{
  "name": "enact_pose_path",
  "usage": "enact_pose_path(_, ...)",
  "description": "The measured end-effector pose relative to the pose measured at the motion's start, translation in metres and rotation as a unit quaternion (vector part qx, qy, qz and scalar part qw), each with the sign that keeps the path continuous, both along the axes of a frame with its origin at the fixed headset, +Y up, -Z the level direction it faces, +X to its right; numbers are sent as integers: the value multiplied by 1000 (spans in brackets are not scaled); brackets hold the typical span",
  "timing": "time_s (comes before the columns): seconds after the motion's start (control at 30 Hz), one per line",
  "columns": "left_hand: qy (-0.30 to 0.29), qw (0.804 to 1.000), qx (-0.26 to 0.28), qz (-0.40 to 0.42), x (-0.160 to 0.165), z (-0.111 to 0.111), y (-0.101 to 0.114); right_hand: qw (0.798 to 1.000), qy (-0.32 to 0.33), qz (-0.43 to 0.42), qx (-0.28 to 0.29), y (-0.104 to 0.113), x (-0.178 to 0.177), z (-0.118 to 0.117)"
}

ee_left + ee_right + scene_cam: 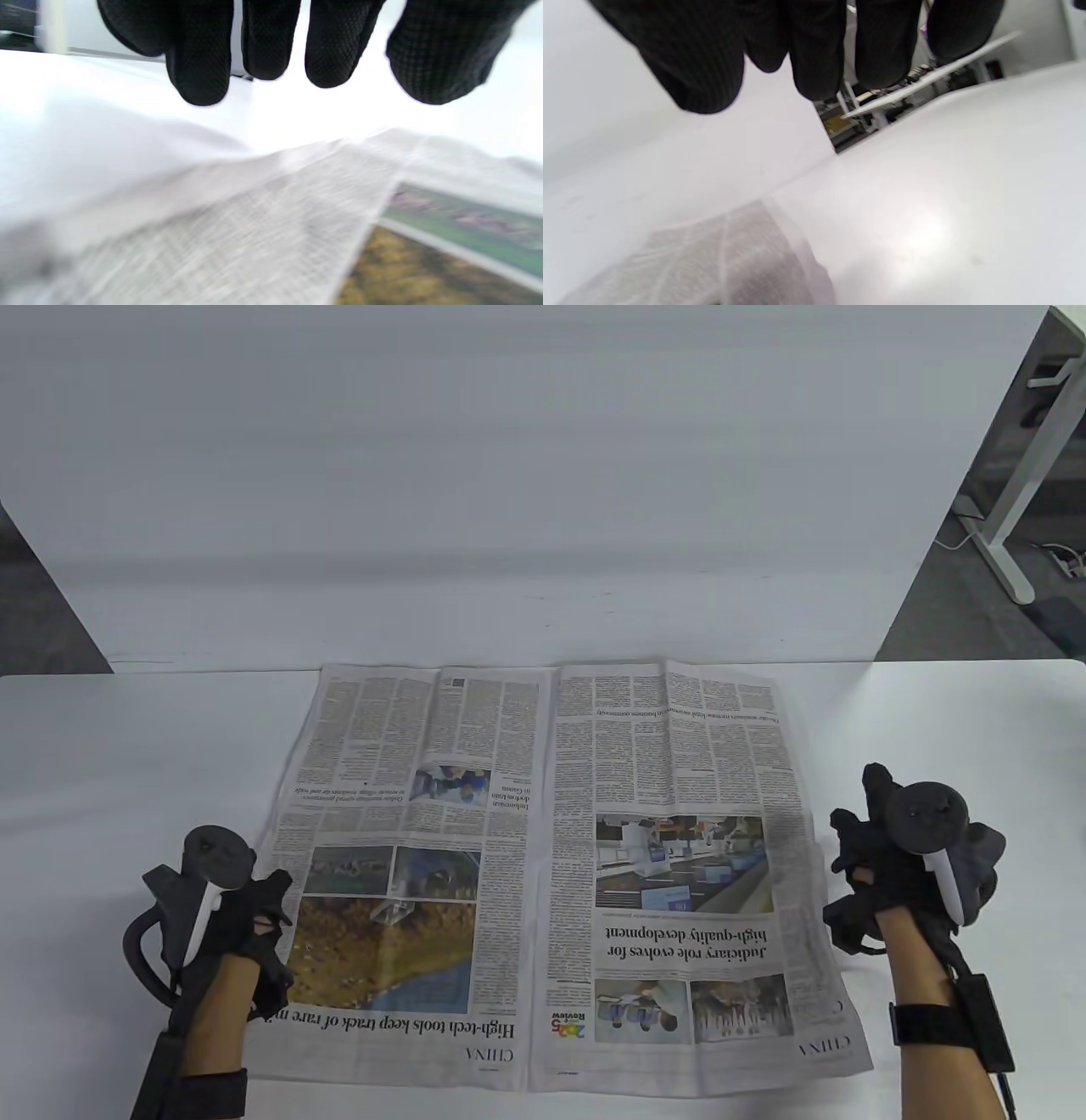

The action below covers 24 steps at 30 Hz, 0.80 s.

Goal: Unfold folded newspaper and lay flat

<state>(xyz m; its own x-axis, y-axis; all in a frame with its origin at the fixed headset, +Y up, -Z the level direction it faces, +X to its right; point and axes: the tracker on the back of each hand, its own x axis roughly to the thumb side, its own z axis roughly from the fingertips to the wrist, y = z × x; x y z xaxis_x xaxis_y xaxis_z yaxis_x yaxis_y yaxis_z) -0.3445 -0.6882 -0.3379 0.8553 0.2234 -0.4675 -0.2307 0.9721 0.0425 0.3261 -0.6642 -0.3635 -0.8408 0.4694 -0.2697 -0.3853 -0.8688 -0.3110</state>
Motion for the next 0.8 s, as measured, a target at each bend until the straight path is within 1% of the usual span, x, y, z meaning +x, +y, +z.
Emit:
enact_pose_path(0.07,-72,997,6,12,18,0,6,998,55,32,4,5,-20,7)
enact_pose_path(0.13,-148,989,-13,24,38,0,4,991,110,67,-24,1,-42,11)
enact_pose_path(0.17,-193,980,-35,26,50,-2,0,984,149,89,-49,-7,-59,13)
enact_pose_path(0.23,-223,972,-74,15,67,-2,-10,972,170,116,-114,-21,-79,18)
enact_pose_path(0.27,-242,965,-105,6,74,-4,-18,960,188,133,-157,-32,-91,21)
enact_pose_path(0.3,-251,960,-127,-1,80,-4,-25,948,202,142,-199,-43,-100,24)
enact_pose_path(0.37,-258,953,-158,-6,84,-5,-38,933,217,130,-255,-61,-108,29)
enact_pose_path(0.43,-259,947,-192,2,84,-5,-49,923,229,106,-291,-74,-108,33)
enact_pose_path(0.47,-255,945,-205,5,83,-4,-54,921,227,92,-302,-81,-106,34)
enact_pose_path(0.53,-248,942,-226,11,80,-3,-61,913,226,89,-329,-92,-99,35)
enact_pose_path(0.57,-244,938,-244,20,79,-2,-65,909,224,96,-339,-96,-95,33)
enact_pose_path(0.6,-244,938,-245,25,80,-1,-66,911,225,95,-332,-96,-91,31)
enact_pose_path(0.63,-243,941,-234,26,82,-1,-66,917,223,71,-323,-97,-88,28)
enact_pose_path(0.7,-245,940,-238,17,86,-2,-67,917,215,62,-330,-97,-82,22)
enact_pose_path(0.8,-245,940,-239,8,92,-7,-69,923,205,49,-322,-98,-75,13)
